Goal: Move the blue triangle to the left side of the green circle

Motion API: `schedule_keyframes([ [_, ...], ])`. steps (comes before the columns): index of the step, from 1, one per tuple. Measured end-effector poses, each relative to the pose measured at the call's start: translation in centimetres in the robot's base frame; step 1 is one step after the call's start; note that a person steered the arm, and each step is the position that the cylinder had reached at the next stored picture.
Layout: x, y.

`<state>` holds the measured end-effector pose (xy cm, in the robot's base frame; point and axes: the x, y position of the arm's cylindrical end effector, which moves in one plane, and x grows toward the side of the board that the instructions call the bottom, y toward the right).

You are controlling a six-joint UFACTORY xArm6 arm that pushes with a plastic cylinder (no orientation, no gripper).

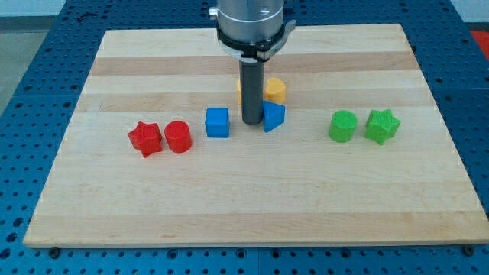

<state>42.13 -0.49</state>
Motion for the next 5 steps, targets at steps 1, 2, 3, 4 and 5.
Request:
schedule_keyframes([
  [1, -1.4, 0.2],
  [2, -1.4, 3.9],
  [3, -1.4, 5.1],
  [4, -0.9, 5.1],
  [5, -0.4, 4.6],
])
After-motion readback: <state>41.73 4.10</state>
